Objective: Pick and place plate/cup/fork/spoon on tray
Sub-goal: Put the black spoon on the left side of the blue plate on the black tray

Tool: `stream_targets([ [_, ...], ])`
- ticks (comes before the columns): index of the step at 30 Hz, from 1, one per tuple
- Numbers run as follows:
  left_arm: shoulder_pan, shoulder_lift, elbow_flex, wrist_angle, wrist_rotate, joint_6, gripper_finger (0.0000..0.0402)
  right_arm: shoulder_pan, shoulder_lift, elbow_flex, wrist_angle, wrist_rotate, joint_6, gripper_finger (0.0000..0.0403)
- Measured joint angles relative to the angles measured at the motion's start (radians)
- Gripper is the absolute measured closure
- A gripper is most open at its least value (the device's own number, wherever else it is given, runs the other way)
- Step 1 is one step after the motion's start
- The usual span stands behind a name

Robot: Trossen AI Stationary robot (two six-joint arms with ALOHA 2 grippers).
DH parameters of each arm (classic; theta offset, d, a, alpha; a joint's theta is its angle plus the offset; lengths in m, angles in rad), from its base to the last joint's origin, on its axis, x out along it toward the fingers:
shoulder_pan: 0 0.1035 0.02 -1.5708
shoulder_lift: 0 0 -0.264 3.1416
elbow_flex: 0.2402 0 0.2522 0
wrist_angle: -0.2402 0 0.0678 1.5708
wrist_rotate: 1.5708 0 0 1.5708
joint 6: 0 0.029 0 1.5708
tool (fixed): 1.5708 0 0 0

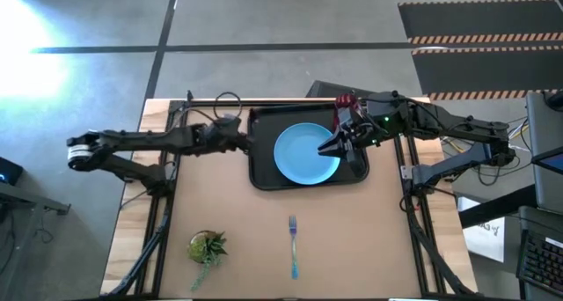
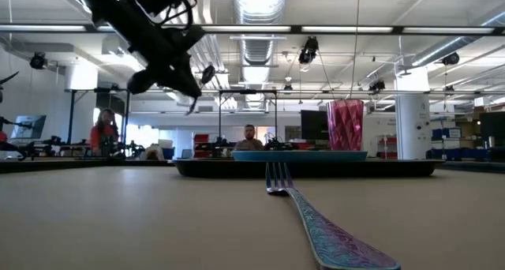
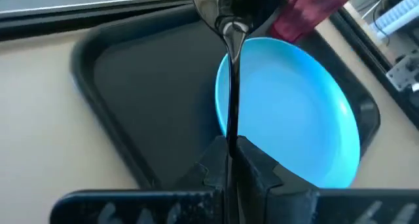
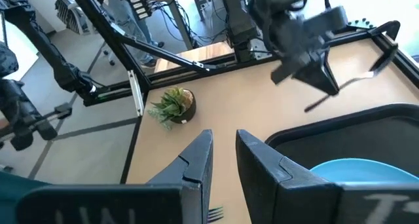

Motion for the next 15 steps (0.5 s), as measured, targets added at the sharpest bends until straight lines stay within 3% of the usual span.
stream_targets([
  [6, -0.048, 0.156, 0.003, 0.003, -0.009, -0.162, 0.0401, 0.0, -0.001, 0.0, -0.014, -0.002, -0.039, 0.0346],
  [11, -0.088, 0.267, 0.01, 0.148, -0.011, -0.255, 0.0401, 0.0, -0.001, 0.0, -0.024, -0.002, -0.089, 0.0346],
  [15, -0.105, 0.322, 0.026, 0.16, -0.016, -0.315, 0.0401, 0.0, -0.001, 0.0, -0.027, -0.001, -0.119, 0.0346],
])
